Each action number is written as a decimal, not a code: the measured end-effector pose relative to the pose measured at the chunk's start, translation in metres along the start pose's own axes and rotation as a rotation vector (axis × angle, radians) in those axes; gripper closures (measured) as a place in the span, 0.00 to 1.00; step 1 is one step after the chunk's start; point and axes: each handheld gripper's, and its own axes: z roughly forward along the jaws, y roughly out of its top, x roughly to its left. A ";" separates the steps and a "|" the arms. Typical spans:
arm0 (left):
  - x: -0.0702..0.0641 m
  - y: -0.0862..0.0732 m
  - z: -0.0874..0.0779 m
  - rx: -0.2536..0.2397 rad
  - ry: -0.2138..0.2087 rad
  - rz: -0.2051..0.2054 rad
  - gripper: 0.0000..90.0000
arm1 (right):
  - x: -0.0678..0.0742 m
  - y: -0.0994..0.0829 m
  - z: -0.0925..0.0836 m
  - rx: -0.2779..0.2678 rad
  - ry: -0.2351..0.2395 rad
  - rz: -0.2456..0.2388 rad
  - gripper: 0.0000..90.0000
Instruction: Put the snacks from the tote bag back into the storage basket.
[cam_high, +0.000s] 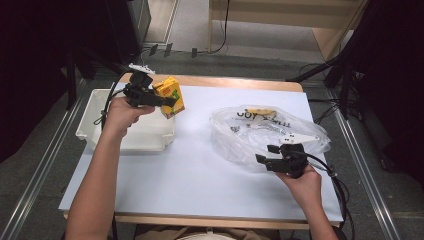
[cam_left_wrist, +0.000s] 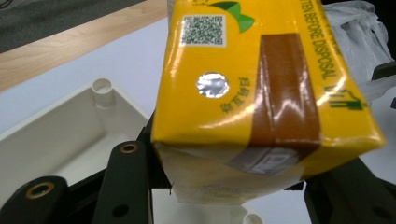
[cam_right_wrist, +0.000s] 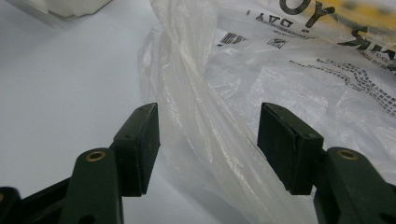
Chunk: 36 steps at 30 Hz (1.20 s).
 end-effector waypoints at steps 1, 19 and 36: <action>0.003 -0.001 -0.001 -0.001 0.010 -0.005 0.57 | 0.000 0.000 -0.001 -0.004 -0.002 -0.003 0.45; 0.030 -0.015 -0.001 0.003 0.085 -0.071 0.57 | 0.001 -0.001 -0.002 -0.005 -0.018 -0.011 0.46; 0.053 -0.032 0.016 0.023 0.153 -0.107 0.57 | 0.000 -0.001 -0.002 -0.002 -0.018 -0.009 0.46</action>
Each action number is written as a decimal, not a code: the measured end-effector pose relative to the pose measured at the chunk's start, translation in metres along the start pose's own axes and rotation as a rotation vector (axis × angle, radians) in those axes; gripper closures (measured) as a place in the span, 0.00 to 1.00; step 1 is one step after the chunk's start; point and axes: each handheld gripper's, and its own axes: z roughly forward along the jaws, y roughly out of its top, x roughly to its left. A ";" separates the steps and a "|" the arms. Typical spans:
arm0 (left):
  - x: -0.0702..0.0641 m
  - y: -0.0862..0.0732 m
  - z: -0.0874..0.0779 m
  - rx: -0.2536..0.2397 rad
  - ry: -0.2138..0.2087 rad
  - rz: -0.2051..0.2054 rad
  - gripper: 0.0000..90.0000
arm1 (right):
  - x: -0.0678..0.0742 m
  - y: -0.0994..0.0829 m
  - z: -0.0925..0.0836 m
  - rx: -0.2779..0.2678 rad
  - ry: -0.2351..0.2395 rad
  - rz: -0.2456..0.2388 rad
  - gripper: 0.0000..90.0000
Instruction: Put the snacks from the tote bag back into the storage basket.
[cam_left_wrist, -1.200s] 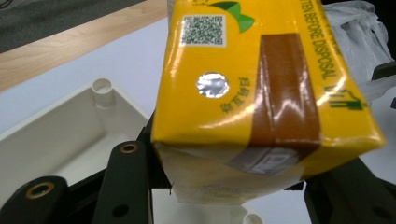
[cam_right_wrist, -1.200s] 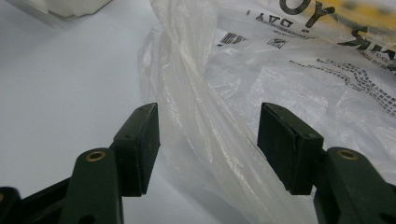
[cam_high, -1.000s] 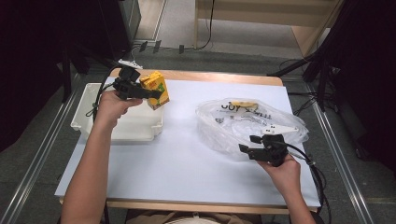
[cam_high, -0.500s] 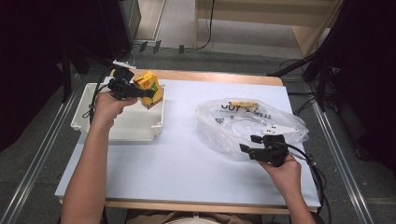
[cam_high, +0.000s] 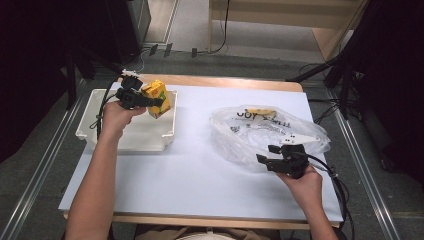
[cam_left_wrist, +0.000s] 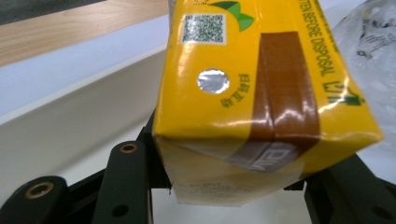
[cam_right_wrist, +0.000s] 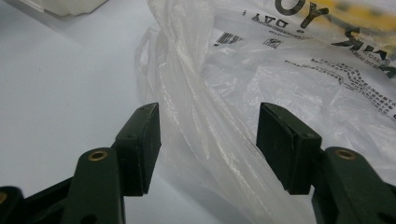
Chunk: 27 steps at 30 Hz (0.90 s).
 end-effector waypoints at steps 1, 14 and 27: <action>0.001 -0.001 0.002 0.003 0.010 -0.006 0.57 | 0.000 0.000 0.000 0.000 0.000 0.000 0.46; 0.006 -0.012 0.029 0.022 0.050 -0.002 0.56 | 0.000 -0.001 0.000 0.005 -0.002 -0.006 0.46; 0.005 -0.015 0.048 0.024 0.074 0.024 0.56 | 0.001 -0.002 0.000 0.010 -0.009 -0.012 0.46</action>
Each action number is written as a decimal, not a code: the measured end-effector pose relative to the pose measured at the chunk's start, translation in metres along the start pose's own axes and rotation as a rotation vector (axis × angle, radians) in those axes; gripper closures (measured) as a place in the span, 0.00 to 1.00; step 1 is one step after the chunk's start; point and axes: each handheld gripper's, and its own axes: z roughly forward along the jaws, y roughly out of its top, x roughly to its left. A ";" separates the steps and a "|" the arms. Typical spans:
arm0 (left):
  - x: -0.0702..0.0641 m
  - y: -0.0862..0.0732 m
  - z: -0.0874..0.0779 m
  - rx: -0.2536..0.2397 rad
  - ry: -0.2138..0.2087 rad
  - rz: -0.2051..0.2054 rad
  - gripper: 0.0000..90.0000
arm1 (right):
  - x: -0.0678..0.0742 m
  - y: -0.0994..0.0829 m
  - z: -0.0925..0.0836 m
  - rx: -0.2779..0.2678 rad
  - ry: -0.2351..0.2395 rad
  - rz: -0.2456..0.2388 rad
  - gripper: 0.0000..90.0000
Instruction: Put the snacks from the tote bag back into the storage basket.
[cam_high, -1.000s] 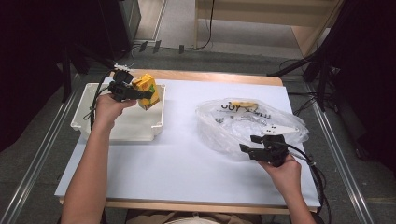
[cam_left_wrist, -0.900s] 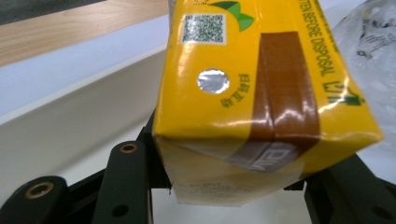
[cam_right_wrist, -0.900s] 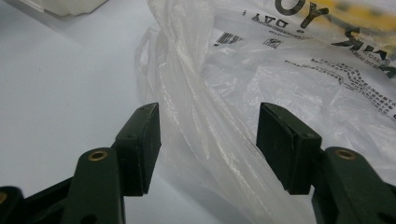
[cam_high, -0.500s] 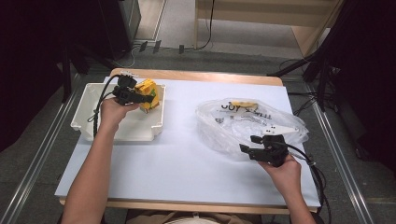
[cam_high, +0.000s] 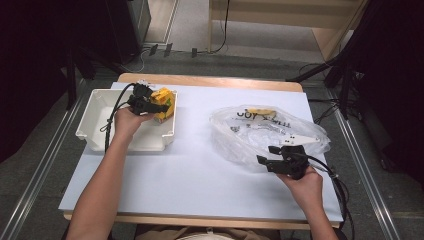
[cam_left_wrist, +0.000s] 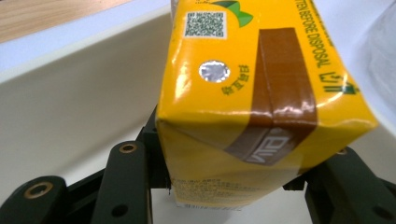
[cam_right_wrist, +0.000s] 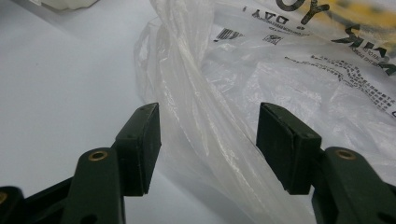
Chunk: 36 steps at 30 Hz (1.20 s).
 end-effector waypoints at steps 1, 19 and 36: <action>0.000 0.000 0.000 0.000 0.000 0.000 0.56 | 0.000 0.000 0.000 0.000 0.000 0.000 0.46; 0.003 -0.003 -0.005 0.005 -0.038 0.021 0.49 | 0.000 -0.001 0.000 0.009 -0.001 -0.005 0.46; 0.004 -0.006 -0.018 0.001 -0.065 -0.024 0.45 | -0.001 -0.002 0.000 0.015 -0.002 -0.009 0.45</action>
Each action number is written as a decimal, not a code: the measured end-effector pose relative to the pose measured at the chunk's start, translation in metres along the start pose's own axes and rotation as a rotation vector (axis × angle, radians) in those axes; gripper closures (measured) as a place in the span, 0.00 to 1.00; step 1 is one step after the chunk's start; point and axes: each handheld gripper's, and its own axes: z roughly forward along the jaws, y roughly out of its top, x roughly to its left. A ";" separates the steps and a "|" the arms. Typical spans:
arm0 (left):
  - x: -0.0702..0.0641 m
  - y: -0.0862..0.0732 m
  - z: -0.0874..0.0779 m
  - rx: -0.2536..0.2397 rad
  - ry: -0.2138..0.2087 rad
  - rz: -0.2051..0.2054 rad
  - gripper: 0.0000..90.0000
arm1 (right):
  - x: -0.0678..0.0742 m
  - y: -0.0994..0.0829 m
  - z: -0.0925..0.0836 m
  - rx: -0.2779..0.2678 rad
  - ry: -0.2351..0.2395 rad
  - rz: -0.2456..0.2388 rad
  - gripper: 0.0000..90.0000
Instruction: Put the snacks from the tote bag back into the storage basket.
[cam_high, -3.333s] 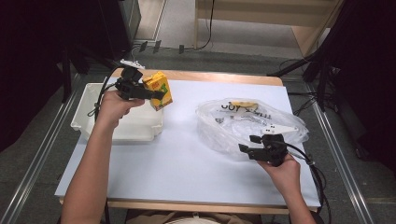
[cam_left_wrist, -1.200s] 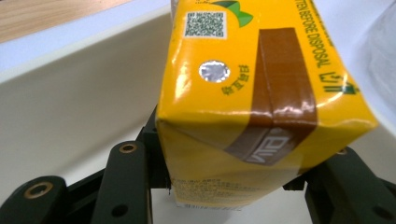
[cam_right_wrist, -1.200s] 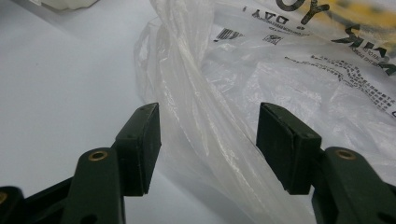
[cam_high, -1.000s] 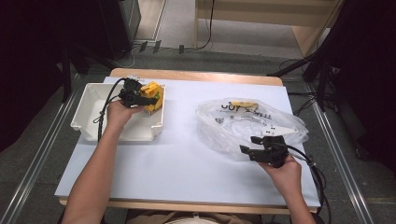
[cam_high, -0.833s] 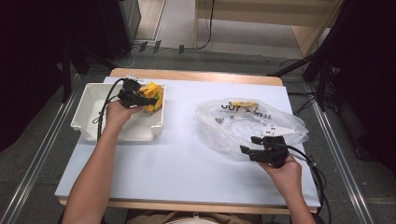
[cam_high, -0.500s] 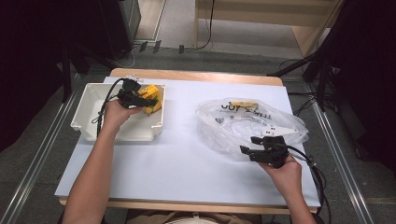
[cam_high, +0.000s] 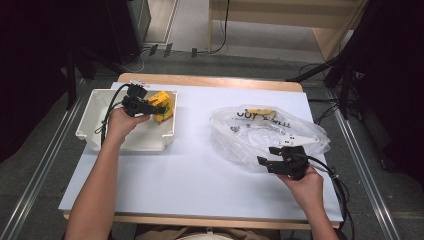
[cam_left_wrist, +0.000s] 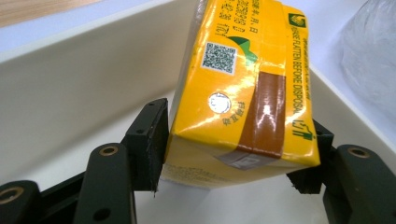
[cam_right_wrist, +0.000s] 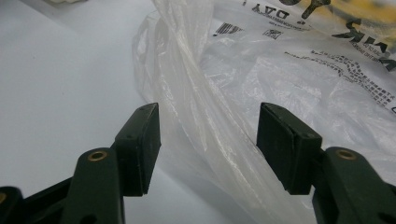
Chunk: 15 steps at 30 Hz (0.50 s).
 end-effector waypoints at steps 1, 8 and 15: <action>0.000 -0.001 0.000 -0.003 0.001 -0.007 0.45 | 0.000 0.000 0.000 0.000 0.002 0.003 0.45; -0.002 -0.002 -0.005 0.023 0.007 0.003 0.42 | 0.001 0.000 0.001 0.004 0.009 0.001 0.45; 0.001 -0.008 -0.010 -0.012 -0.013 -0.015 0.38 | 0.000 0.001 0.002 0.005 0.012 0.001 0.45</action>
